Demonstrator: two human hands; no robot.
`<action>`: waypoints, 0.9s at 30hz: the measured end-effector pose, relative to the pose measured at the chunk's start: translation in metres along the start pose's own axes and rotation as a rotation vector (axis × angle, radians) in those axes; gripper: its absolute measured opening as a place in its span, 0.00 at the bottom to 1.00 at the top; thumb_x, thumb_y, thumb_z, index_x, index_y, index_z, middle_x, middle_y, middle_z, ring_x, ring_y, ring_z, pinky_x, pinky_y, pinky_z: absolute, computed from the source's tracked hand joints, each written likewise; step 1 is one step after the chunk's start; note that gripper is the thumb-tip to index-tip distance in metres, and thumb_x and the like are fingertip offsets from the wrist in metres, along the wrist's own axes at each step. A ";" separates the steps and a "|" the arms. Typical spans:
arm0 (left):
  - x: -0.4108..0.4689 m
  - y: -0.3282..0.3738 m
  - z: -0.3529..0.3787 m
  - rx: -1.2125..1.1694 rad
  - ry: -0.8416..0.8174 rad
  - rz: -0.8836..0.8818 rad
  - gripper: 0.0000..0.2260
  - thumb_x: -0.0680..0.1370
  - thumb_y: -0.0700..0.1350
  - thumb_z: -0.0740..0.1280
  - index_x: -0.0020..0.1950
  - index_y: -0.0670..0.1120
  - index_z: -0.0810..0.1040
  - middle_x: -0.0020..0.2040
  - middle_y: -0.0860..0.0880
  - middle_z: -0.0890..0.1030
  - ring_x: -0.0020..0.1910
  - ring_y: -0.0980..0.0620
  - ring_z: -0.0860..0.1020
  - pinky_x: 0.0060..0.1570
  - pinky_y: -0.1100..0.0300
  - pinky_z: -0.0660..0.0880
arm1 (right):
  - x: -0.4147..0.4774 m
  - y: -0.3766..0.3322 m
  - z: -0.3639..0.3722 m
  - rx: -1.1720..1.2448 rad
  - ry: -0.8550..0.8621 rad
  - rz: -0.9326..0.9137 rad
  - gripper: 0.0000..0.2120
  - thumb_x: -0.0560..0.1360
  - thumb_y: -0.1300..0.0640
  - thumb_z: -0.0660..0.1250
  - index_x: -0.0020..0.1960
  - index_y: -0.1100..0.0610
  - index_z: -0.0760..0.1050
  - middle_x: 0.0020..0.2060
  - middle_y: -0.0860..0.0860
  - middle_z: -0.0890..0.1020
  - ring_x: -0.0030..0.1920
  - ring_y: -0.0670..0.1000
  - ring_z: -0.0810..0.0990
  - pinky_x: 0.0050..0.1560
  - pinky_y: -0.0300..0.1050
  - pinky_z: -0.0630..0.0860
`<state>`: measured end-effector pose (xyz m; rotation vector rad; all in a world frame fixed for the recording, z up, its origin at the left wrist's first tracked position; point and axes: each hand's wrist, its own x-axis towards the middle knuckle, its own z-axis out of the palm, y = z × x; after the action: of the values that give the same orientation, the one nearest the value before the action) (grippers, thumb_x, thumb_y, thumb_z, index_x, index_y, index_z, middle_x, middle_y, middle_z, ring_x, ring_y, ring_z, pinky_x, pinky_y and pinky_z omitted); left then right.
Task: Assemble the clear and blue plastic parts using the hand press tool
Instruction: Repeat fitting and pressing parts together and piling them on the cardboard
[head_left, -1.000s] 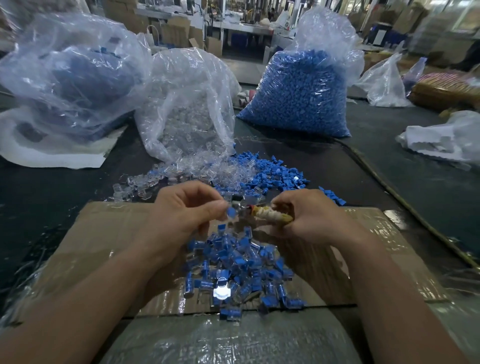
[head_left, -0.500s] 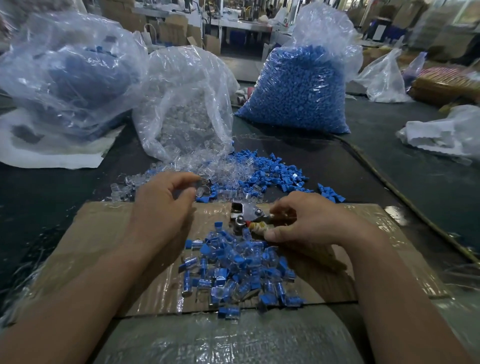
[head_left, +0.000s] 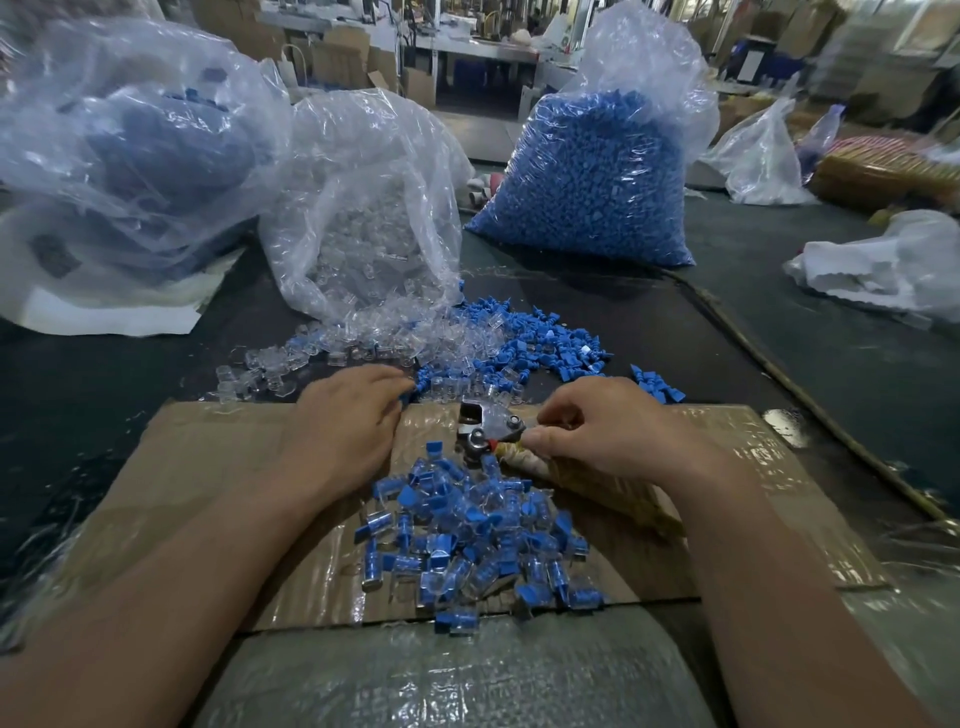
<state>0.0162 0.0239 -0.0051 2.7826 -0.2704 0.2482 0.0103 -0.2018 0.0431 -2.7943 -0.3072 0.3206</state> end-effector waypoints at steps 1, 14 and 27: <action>0.000 0.001 -0.001 -0.039 0.037 -0.011 0.15 0.81 0.44 0.57 0.66 0.49 0.73 0.67 0.52 0.72 0.66 0.53 0.68 0.65 0.56 0.61 | 0.001 0.000 0.000 0.005 -0.001 0.003 0.19 0.71 0.37 0.64 0.54 0.49 0.76 0.44 0.43 0.75 0.47 0.45 0.73 0.49 0.45 0.74; -0.010 0.008 -0.012 -0.393 0.345 -0.007 0.19 0.74 0.35 0.67 0.64 0.44 0.73 0.44 0.50 0.75 0.39 0.60 0.72 0.40 0.71 0.64 | 0.021 0.029 0.000 0.081 0.376 0.121 0.07 0.76 0.52 0.63 0.47 0.52 0.79 0.45 0.47 0.81 0.44 0.46 0.75 0.42 0.43 0.69; -0.018 0.016 -0.019 -1.119 0.172 -0.275 0.08 0.62 0.45 0.72 0.39 0.50 0.79 0.36 0.49 0.82 0.35 0.49 0.83 0.34 0.52 0.80 | 0.042 0.043 0.009 0.038 0.421 0.285 0.13 0.74 0.54 0.67 0.58 0.52 0.77 0.57 0.51 0.78 0.56 0.53 0.75 0.55 0.49 0.72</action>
<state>-0.0076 0.0185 0.0137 1.6505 0.0340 0.1811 0.0557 -0.2294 0.0131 -2.7748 0.1927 -0.2003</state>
